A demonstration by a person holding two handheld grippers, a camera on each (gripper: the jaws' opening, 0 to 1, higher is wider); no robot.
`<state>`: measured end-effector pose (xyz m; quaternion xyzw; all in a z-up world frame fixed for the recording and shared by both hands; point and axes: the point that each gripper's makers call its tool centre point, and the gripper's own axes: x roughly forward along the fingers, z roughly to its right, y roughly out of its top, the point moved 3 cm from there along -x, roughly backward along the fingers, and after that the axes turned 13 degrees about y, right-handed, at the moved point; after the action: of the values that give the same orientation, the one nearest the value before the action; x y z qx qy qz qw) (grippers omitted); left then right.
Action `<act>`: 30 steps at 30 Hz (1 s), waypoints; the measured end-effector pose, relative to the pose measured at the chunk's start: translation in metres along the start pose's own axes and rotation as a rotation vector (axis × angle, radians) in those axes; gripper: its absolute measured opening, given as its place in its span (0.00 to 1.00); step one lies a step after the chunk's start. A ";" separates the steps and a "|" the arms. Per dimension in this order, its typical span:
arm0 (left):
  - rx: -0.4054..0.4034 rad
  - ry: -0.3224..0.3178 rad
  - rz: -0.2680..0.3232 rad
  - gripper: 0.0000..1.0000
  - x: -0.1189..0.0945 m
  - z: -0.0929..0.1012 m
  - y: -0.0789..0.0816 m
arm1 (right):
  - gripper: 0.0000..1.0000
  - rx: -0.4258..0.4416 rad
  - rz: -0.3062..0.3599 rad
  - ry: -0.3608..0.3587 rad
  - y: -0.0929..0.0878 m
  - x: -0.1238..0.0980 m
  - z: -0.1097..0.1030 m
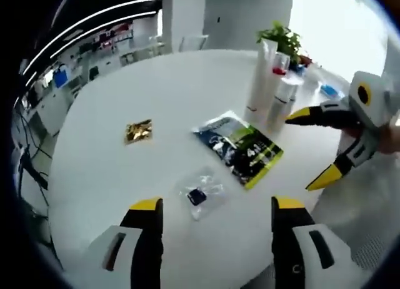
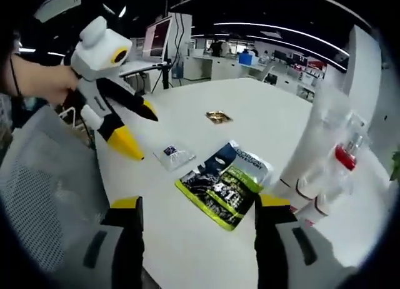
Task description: Arrange the skincare products in the storage area until every visible bottle or jar stands upright without overlapping.
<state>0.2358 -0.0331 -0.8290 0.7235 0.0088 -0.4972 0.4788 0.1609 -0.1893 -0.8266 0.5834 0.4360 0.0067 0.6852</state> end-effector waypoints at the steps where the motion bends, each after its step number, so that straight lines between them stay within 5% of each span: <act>1: 0.002 0.004 -0.002 0.70 -0.002 0.000 -0.002 | 0.77 0.003 0.002 -0.004 -0.001 -0.003 0.000; 18: -0.041 0.020 0.041 0.87 -0.044 0.006 -0.018 | 0.94 0.128 0.063 -0.089 -0.017 -0.057 0.006; 30: -0.106 0.044 0.097 0.97 -0.065 0.005 -0.015 | 0.99 0.166 0.107 -0.124 -0.010 -0.080 0.008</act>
<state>0.1916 0.0015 -0.7923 0.7073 0.0106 -0.4564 0.5397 0.1114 -0.2401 -0.7878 0.6601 0.3598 -0.0291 0.6588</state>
